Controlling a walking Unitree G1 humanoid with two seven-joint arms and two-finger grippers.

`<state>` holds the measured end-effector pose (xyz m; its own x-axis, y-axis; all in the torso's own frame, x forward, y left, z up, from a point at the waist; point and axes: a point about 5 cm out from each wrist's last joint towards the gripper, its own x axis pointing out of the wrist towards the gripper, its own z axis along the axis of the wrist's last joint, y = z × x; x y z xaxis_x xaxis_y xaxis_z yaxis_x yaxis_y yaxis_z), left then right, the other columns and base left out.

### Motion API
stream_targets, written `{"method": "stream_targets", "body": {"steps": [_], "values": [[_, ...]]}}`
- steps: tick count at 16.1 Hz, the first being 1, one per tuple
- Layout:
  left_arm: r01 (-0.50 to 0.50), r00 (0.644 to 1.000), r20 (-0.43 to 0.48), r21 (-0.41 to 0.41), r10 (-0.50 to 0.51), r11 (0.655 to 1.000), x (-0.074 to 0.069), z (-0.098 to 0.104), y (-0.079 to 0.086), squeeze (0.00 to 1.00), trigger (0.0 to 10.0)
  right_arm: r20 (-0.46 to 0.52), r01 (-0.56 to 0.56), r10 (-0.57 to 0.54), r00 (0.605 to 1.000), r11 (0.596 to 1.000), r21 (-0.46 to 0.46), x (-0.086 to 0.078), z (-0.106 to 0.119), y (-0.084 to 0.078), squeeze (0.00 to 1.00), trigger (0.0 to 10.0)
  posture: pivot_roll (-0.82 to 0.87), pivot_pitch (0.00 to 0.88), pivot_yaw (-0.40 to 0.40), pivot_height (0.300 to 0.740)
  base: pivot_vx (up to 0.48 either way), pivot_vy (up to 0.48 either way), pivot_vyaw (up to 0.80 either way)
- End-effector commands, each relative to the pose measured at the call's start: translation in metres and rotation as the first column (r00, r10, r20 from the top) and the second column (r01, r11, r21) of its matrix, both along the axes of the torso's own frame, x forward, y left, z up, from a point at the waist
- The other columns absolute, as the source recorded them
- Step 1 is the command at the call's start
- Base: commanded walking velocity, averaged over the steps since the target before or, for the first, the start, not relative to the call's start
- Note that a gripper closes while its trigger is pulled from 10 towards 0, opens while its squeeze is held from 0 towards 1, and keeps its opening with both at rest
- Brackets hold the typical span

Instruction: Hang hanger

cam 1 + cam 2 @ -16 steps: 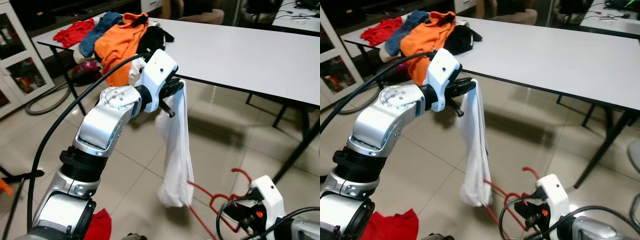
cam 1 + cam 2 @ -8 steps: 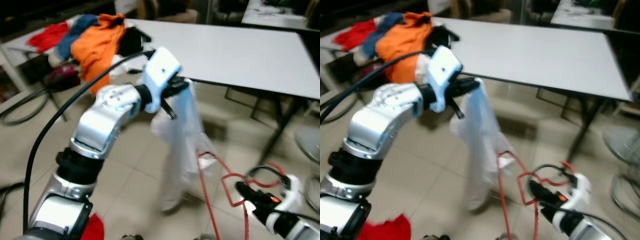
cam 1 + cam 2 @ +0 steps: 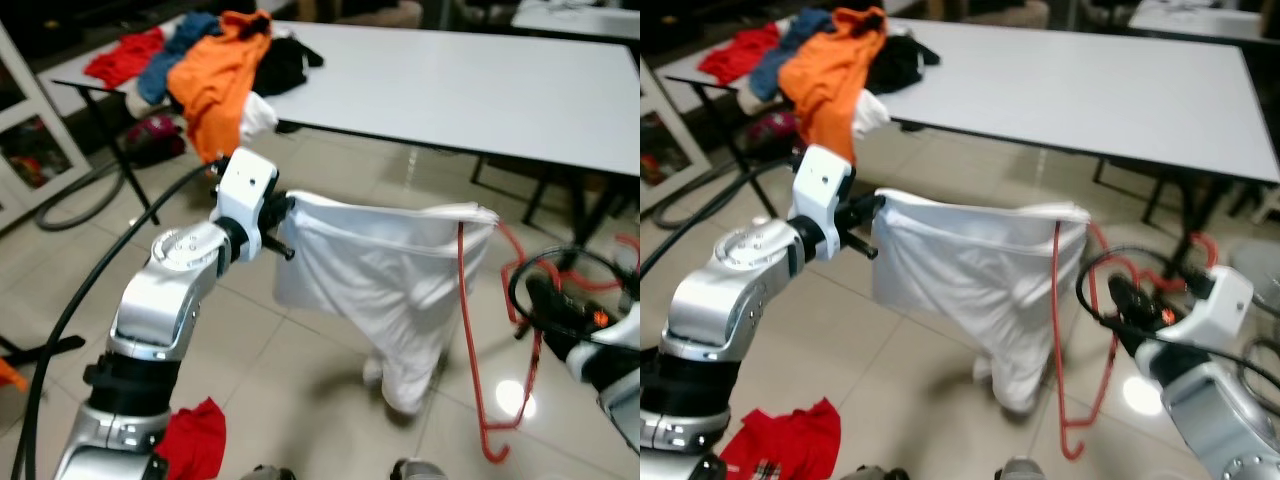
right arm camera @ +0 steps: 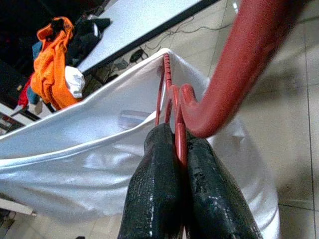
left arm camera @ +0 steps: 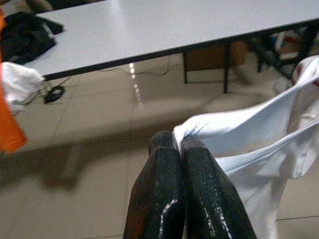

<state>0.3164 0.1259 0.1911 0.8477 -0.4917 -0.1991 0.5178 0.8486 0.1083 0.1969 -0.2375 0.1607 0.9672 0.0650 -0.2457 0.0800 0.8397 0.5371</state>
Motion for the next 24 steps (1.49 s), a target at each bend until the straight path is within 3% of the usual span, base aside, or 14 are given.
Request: {"method": "stream_targets", "body": {"steps": [1,2,4,6,8,10,11,15,24], "values": [[-0.018,1.0,0.012,-0.031,0.019,0.999,-0.004,0.003,0.003,0.0,10.0,0.021,-0.01,0.011,1.0,1.0,-0.007,0.002,0.006,0.004,0.0,10.0,-0.25,0.064,0.1,0.74,0.0,0.0,0.0],[-0.014,1.0,0.022,-0.044,0.015,0.999,-0.009,0.002,0.001,0.0,10.0,0.019,0.015,-0.015,1.0,1.0,0.002,0.005,0.005,0.005,0.0,10.0,-0.25,0.061,0.097,0.74,0.0,0.0,0.0],[0.058,0.997,0.054,-0.082,-0.054,0.995,-0.019,0.006,-0.007,0.0,10.0,-0.012,0.131,-0.13,0.991,0.986,0.107,0.011,-0.001,0.0,0.0,10.0,-0.25,0.06,0.093,0.74,0.0,0.0,0.0],[0.185,0.982,0.06,-0.061,-0.181,0.981,-0.03,0.002,-0.018,0.0,10.0,-0.006,0.216,-0.22,0.975,0.948,0.235,0.018,0.003,-0.001,0.0,10.0,-0.24,0.058,0.095,0.74,0.0,0.0,0.0],[0.269,0.962,0.056,-0.037,-0.266,0.963,-0.039,-0.003,-0.024,0.0,10.0,-0.001,0.266,-0.277,0.961,0.922,0.282,0.025,0.009,-0.003,0.0,10.0,-0.25,0.057,0.101,0.74,0.0,0.0,0.0],[0.197,0.98,0.047,-0.036,-0.196,0.98,-0.035,-0.007,-0.02,0.0,10.0,0.021,0.289,-0.299,0.954,0.937,0.198,0.029,0.016,-0.006,0.0,10.0,-0.25,0.053,0.101,0.74,0.0,0.0,0.0],[0.098,0.994,0.051,-0.046,-0.096,0.994,-0.028,-0.01,-0.013,0.0,10.0,0.054,0.261,-0.266,0.962,0.962,0.084,0.03,0.022,-0.003,0.0,10.0,-0.25,0.048,0.099,0.74,0.0,0.0,0.0],[0.072,0.996,0.052,-0.044,-0.07,0.996,-0.031,-0.016,-0.012,0.0,10.0,0.09,0.24,-0.235,0.968,0.97,-0.044,0.032,0.031,0.006,0.0,10.0,-0.26,0.038,0.095,0.74,0.0,0.0,0.1],[0.026,0.996,0.089,-0.095,-0.018,0.995,-0.028,-0.018,-0.011,0.0,10.0,0.118,0.176,-0.159,0.98,0.972,-0.154,0.034,0.033,0.017,0.0,10.0,-0.27,0.017,0.101,0.74,0.0,0.0,0.8]]}}
